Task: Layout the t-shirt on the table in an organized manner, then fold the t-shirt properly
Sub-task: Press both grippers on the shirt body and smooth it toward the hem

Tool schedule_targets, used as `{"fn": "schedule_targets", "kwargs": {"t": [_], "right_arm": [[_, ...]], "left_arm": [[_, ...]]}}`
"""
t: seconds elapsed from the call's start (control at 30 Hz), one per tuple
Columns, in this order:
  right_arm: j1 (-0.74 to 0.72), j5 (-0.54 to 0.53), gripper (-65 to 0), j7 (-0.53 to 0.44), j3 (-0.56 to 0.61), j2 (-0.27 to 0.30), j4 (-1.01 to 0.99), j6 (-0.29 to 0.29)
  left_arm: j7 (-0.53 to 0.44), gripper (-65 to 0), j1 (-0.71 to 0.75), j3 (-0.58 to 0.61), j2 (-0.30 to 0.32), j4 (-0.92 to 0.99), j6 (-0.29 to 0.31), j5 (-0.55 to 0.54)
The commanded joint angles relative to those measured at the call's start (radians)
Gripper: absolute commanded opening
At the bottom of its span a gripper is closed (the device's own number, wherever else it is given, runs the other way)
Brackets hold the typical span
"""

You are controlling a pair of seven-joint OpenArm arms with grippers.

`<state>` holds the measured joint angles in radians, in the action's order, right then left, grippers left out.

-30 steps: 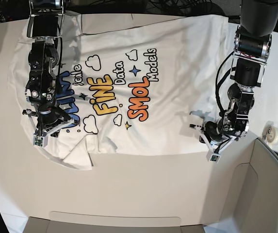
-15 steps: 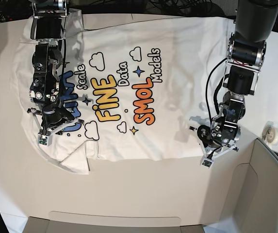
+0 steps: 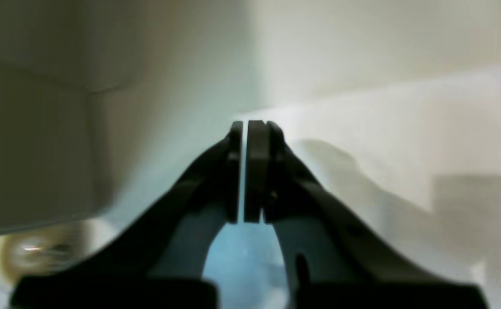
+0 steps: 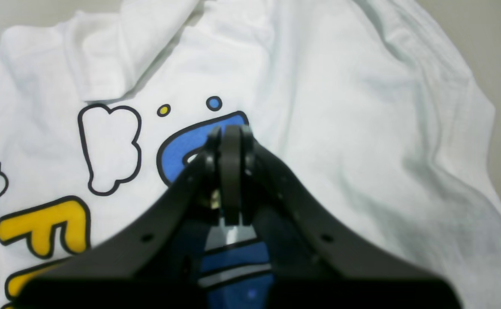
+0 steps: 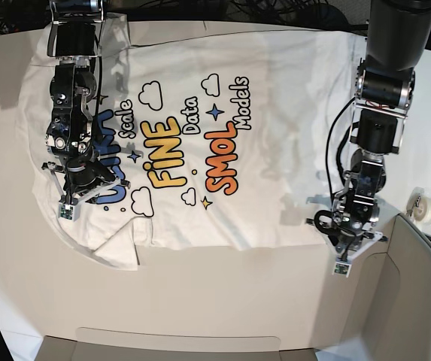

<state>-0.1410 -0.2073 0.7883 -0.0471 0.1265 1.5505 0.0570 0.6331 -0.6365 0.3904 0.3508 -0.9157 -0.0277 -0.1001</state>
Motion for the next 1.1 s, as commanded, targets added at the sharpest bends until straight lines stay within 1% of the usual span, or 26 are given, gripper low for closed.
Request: {"fn": "schedule_targets", "kwargs": {"t": [0.0, 0.03, 0.1, 0.13, 0.17, 0.27, 0.33, 0.4, 0.43, 0.5, 0.67, 0.77, 0.87, 0.9, 0.97, 1.07], "right_arm": [[-0.016, -0.001, -65.0, -0.023, -0.003, 0.005, 0.035, -0.004], [-0.016, -0.001, -65.0, -0.023, -0.003, 0.005, 0.044, -0.004], [-0.022, -0.001, -65.0, -0.023, -0.006, 0.008, 0.046, -0.004], [-0.032, -0.001, -65.0, -0.023, -0.006, 0.011, 0.041, -0.004], [-0.039, -0.001, -65.0, -0.022, -0.007, 0.012, 0.037, -0.004], [-0.085, 0.021, -65.0, -0.022, -0.009, 0.019, -0.017, -0.004], [-0.133, 0.073, -65.0, -0.020, -0.006, 0.015, -0.080, -0.004], [-0.179, 0.144, -65.0, -0.020, -0.001, 0.012, -0.141, -0.004], [-0.197, 0.174, -65.0, -0.022, -0.001, 0.011, -0.172, -0.004], [-0.231, 0.233, -65.0, -0.023, -0.001, -0.001, -0.229, -0.004], [-0.271, 0.378, -65.0, -0.027, -0.009, -0.023, -0.305, -0.004], [-0.266, 0.461, -65.0, -0.092, -0.010, -0.035, -0.321, 0.002], [-0.243, 0.544, -65.0, -0.163, -0.046, -0.038, -0.328, 0.079], [-0.240, 0.558, -65.0, -0.183, -0.058, -0.038, -0.333, 0.096], [-0.239, 0.564, -65.0, -0.198, -0.072, -0.038, -0.345, 0.099], [-0.239, 0.566, -65.0, -0.200, -0.079, -0.038, -0.385, 0.099]], "left_arm": [[0.015, -64.4, 0.005, -0.012, 0.017, -0.081, 0.001, 0.000], [0.054, -64.4, 0.040, -0.040, 0.027, -0.148, 0.001, 0.000], [0.116, -64.4, 0.106, -0.110, 0.029, -0.282, 0.007, -0.002], [0.161, -64.4, 0.151, -0.146, 0.029, -0.363, 0.022, -0.002], [0.199, -64.2, 0.185, -0.173, 0.027, -0.421, 0.048, -0.002], [0.296, -62.7, 0.264, -0.230, 0.020, -0.563, 0.179, -0.042], [0.362, -62.3, 0.304, -0.252, 0.011, -0.619, 0.256, -0.105], [0.405, -62.3, 0.329, -0.259, 0.011, -0.626, 0.302, -0.146], [0.408, -62.3, 0.335, -0.259, 0.011, -0.624, 0.312, -0.157], [0.393, -62.3, 0.355, -0.258, 0.008, -0.599, 0.315, -0.163], [0.285, -62.5, 0.356, -0.253, 0.008, -0.441, 0.315, -0.163], [0.227, -62.5, 0.318, -0.253, 0.003, -0.337, 0.315, -0.163], [0.204, -62.5, 0.263, -0.253, -0.025, -0.248, 0.315, -0.163], [0.202, -62.5, 0.249, -0.253, -0.031, -0.225, 0.315, -0.163], [0.201, -62.5, 0.220, -0.253, -0.043, -0.188, 0.315, -0.163], [0.187, -62.6, 0.195, -0.253, -0.045, -0.150, 0.315, -0.163]]}}
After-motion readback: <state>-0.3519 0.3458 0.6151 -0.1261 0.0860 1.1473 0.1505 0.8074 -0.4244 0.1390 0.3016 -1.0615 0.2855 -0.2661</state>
